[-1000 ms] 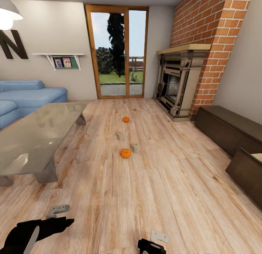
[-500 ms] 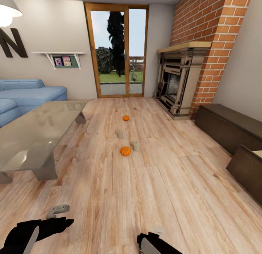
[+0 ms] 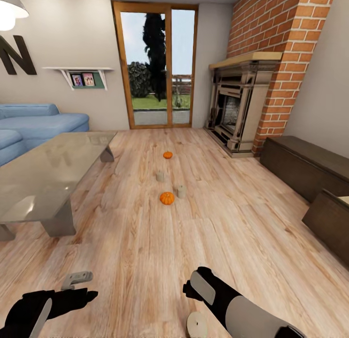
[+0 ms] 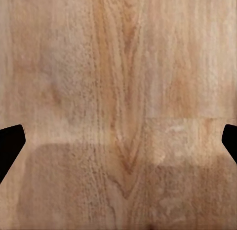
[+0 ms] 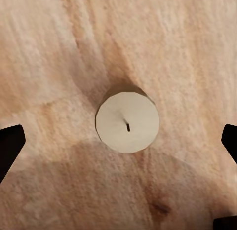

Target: Place each of the two pumpkins and all three candles from the living room inside a cabinet in the living room (use any cabinet), then make sure every cabinet is closed, and position the cauldron so it is next to a table in the living room.

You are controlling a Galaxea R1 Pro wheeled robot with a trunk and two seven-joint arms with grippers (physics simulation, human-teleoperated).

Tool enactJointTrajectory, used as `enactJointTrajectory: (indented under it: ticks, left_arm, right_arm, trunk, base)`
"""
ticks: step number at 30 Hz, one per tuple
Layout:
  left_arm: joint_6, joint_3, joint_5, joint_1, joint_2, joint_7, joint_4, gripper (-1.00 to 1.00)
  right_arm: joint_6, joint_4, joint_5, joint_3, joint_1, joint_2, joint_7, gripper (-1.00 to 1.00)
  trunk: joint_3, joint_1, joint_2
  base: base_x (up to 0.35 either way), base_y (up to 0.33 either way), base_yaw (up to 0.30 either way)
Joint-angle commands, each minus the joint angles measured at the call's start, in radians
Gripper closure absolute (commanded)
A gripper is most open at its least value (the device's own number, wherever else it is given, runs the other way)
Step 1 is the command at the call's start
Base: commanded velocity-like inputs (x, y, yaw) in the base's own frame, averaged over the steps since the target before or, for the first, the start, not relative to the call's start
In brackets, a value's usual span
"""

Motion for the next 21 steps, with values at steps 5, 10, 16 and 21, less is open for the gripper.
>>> enactJointTrajectory:
  ticks: [5, 10, 16, 21]
  left_arm:
    - [0.056, 0.003, 0.01, -0.006, 0.001, 0.002, -0.04, -1.0]
    - [0.08, 0.003, 0.01, -0.006, -0.002, 0.002, -0.067, -1.0]
    - [0.084, 0.003, 0.01, -0.007, -0.009, 0.002, -0.074, -1.0]
    - [0.086, 0.004, 0.01, -0.013, -0.006, 0.002, -0.075, -1.0]
  right_arm:
    - [0.006, 0.004, -0.003, 0.008, -0.001, 0.0, -0.006, -1.0]
    - [0.006, 0.009, -0.003, 0.011, 0.0, 0.0, -0.005, -1.0]
    - [0.002, 0.066, -0.001, 0.012, 0.0, 0.0, -0.001, -1.0]
    - [-0.003, 0.069, 0.0, 0.012, 0.0, 0.0, -0.001, -1.0]
  trunk:
    - [-0.017, 0.019, -0.036]
    - [-0.033, 0.035, -0.064]
    - [-0.056, 0.038, -0.066]
    - [-0.076, 0.04, -0.067]
  base:
    - [0.0, 0.0, 0.0]
    - [0.0, 0.0, 0.0]
    - [0.0, 0.0, 0.0]
    - [0.0, 0.0, 0.0]
